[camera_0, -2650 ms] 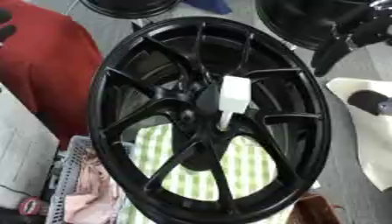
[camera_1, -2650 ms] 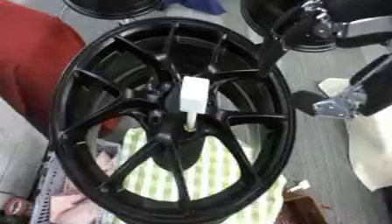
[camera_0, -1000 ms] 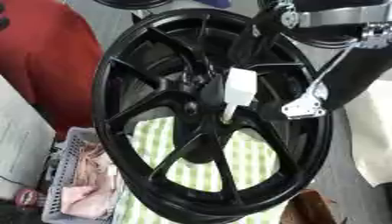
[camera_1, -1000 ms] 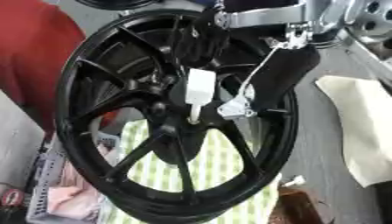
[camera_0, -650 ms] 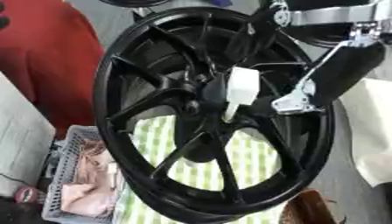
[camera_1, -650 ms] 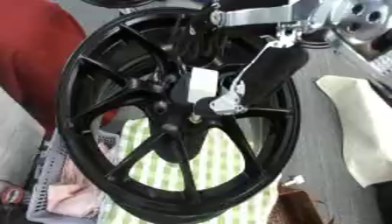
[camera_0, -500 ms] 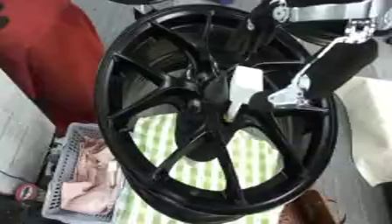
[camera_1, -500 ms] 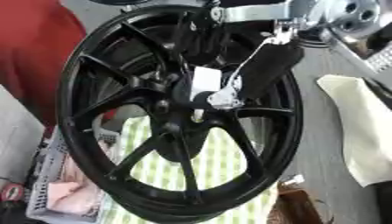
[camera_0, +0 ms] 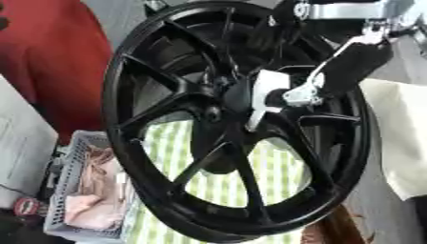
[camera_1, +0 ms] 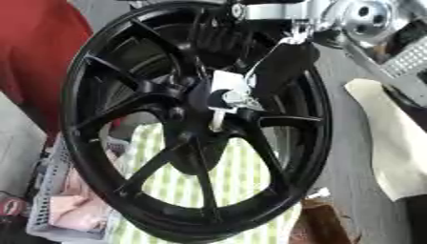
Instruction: Pull the pin out of the wheel hub.
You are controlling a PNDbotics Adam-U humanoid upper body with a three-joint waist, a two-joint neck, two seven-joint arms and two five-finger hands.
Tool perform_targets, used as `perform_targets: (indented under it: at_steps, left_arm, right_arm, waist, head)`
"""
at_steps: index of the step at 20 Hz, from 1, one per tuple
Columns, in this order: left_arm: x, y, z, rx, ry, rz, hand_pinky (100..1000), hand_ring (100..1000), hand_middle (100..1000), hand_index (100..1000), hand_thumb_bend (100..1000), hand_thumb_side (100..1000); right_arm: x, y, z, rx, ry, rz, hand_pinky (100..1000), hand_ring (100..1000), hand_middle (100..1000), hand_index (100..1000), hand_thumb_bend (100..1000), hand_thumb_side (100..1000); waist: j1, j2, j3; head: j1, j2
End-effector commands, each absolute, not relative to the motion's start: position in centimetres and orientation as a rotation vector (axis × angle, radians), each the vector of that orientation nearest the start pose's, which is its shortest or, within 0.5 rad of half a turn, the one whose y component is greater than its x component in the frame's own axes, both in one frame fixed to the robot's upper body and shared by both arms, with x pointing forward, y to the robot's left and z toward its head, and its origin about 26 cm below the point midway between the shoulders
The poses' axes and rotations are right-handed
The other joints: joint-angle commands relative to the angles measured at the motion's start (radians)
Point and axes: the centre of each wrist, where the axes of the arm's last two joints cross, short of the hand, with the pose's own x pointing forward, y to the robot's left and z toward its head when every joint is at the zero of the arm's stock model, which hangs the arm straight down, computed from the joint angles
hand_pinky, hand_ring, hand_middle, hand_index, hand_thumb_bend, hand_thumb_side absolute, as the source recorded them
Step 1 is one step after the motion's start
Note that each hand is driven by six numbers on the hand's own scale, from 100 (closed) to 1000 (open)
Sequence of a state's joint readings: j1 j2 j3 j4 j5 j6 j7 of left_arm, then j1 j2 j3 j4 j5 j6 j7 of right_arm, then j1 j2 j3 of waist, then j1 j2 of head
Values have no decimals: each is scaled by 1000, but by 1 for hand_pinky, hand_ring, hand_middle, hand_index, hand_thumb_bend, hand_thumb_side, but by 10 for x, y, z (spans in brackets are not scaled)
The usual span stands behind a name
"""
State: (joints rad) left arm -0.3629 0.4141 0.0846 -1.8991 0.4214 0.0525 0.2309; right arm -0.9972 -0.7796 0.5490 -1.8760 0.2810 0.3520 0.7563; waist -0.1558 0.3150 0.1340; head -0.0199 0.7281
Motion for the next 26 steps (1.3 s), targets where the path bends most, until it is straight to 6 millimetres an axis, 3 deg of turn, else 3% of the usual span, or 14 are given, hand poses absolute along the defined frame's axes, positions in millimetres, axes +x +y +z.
perform_targets:
  at_steps: [1, 14, 26]
  left_arm:
    - [317, 297, 225, -11, -2220, 90, 852, 777, 591, 771, 158, 542]
    - [317, 296, 225, -14, -2220, 96, 853, 778, 590, 771, 160, 542]
    - [317, 296, 225, -15, -2223, 101, 854, 778, 590, 771, 160, 542]
  right_arm:
    - [320, -171, 336, -546, -1490, 1858, 777, 791, 749, 844, 464, 407]
    - [327, -173, 329, -517, -1445, 1871, 764, 774, 708, 828, 512, 356]
    - [338, -177, 320, -516, -1419, 1831, 743, 747, 653, 787, 489, 356]
  waist:
    - [8, -13, 1]
    - [6, -7, 5]
    - [7, -5, 8]
  head:
    - [0, 3]
    - [4, 10]
    - [6, 6]
